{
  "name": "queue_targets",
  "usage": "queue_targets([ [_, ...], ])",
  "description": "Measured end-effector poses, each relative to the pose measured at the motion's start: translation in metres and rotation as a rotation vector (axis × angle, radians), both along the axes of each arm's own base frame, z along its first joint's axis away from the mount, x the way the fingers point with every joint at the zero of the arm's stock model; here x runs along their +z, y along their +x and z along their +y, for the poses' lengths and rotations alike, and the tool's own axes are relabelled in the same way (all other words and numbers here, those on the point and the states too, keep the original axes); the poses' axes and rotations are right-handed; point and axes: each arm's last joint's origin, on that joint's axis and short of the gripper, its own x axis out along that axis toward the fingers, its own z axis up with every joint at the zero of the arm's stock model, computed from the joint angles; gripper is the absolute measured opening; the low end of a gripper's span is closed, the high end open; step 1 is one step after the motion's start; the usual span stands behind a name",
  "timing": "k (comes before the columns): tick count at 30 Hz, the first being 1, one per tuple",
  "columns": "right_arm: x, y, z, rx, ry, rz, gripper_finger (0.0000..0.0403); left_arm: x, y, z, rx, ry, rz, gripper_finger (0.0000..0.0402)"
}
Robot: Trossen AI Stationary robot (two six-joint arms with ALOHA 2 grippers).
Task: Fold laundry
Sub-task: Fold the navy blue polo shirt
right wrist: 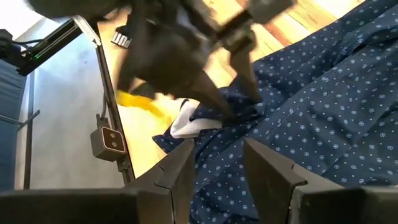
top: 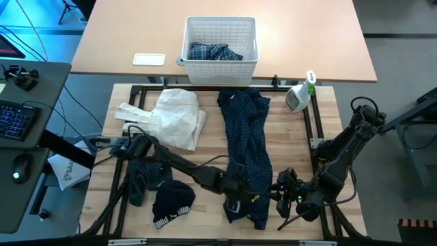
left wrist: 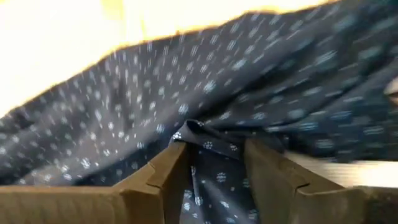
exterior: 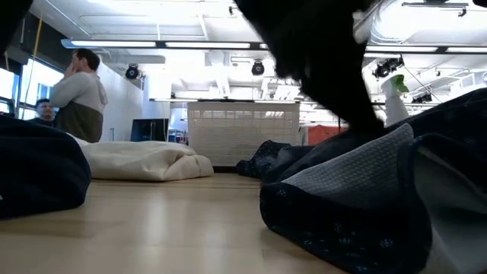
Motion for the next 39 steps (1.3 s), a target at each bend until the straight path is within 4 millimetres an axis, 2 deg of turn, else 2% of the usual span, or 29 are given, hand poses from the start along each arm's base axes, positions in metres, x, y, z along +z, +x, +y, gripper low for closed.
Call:
queue_targets([
  [3,0.0,0.0,0.0,0.0,-0.003,0.003,0.0131,-0.012,0.0,0.007,0.036,0.007,0.058,0.0147],
  [5,0.0,0.0,0.0,-0.004,0.004,0.002,0.0131,-0.013,-0.003,0.012,0.069,0.018,0.088,0.0132],
  [7,0.0,0.0,0.0,-0.009,0.014,0.005,0.0131,-0.009,-0.008,0.014,0.089,0.034,0.128,0.0101],
  [10,0.0,0.0,0.0,-0.007,0.014,0.008,0.0131,-0.001,-0.015,0.015,0.067,0.026,0.177,0.003],
  [12,0.0,-0.001,0.0,-0.007,0.012,0.01,0.0131,0.004,-0.018,0.015,0.044,-0.012,0.202,0.001],
  [14,-0.001,-0.001,0.0,-0.007,0.009,0.013,0.0131,0.014,-0.021,0.011,0.012,-0.058,0.197,0.0008],
  [19,0.0,-0.001,0.0,-0.007,0.01,0.011,0.0131,0.056,-0.029,0.001,-0.077,-0.217,0.127,0.0002],
  [25,0.001,0.001,0.002,0.001,0.027,-0.008,0.0131,0.091,-0.032,-0.001,-0.064,-0.364,0.004,0.0001],
  [29,-0.005,0.012,0.015,0.161,-0.097,-0.055,0.0131,0.094,-0.028,0.004,-0.021,-0.397,-0.031,0.0001],
  [32,-0.019,0.022,0.022,0.242,-0.222,-0.041,0.0143,0.093,-0.027,0.009,0.003,-0.403,-0.028,0.0],
  [39,-0.049,0.052,0.013,0.193,-0.331,0.043,0.0182,0.092,-0.023,0.019,0.05,-0.394,-0.039,0.0],
])
